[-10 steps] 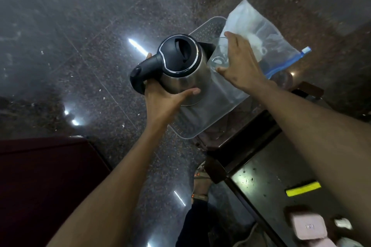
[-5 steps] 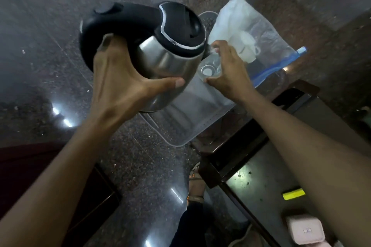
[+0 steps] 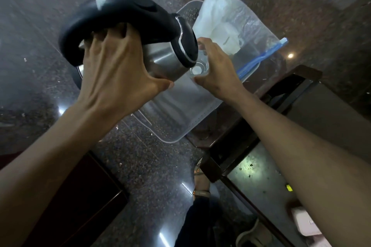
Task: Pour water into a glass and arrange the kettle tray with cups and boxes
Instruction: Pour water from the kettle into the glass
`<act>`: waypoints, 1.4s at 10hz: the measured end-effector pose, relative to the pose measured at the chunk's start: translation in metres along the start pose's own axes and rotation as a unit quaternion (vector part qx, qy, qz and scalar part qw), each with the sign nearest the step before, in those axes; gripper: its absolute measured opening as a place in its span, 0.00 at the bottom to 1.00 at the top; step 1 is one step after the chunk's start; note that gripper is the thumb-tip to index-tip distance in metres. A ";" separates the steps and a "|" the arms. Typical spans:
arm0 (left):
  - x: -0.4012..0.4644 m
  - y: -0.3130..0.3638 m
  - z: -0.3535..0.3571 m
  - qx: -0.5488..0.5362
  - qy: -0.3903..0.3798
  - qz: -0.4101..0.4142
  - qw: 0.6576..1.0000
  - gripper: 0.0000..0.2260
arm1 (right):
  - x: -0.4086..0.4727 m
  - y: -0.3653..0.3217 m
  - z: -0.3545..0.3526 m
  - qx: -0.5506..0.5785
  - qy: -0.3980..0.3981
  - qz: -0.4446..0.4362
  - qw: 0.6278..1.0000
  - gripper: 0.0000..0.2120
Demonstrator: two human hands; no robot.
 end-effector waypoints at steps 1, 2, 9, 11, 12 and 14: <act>0.005 0.007 -0.003 0.014 0.008 0.008 1.000 0.48 | 0.000 0.003 -0.001 0.010 0.003 0.004 1.000 0.39; 0.009 0.013 -0.005 0.015 0.012 0.023 1.000 0.40 | 0.000 0.005 -0.002 0.019 0.002 0.007 1.000 0.41; 0.019 0.013 -0.012 0.108 0.018 0.081 0.991 0.42 | 0.001 0.008 -0.003 0.023 0.008 0.013 1.000 0.42; 0.020 0.015 -0.015 0.123 0.038 0.107 0.986 0.47 | 0.000 0.008 -0.004 0.014 0.011 0.002 1.000 0.42; 0.018 0.017 -0.014 0.120 0.033 0.109 0.986 0.46 | 0.000 0.009 -0.003 0.006 0.013 0.003 1.000 0.42; 0.018 0.019 -0.018 0.129 0.030 0.105 0.986 0.45 | 0.001 0.010 -0.002 -0.009 0.013 0.006 1.000 0.44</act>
Point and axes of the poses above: each hand's wrist, its own x-axis towards the middle knuckle, its own z-axis out of the palm, y = z × x, the point moved 6 cm from there along x, towards the middle knuckle, and after that the axes turned 2 degrees about x, right-handed, at the moved point
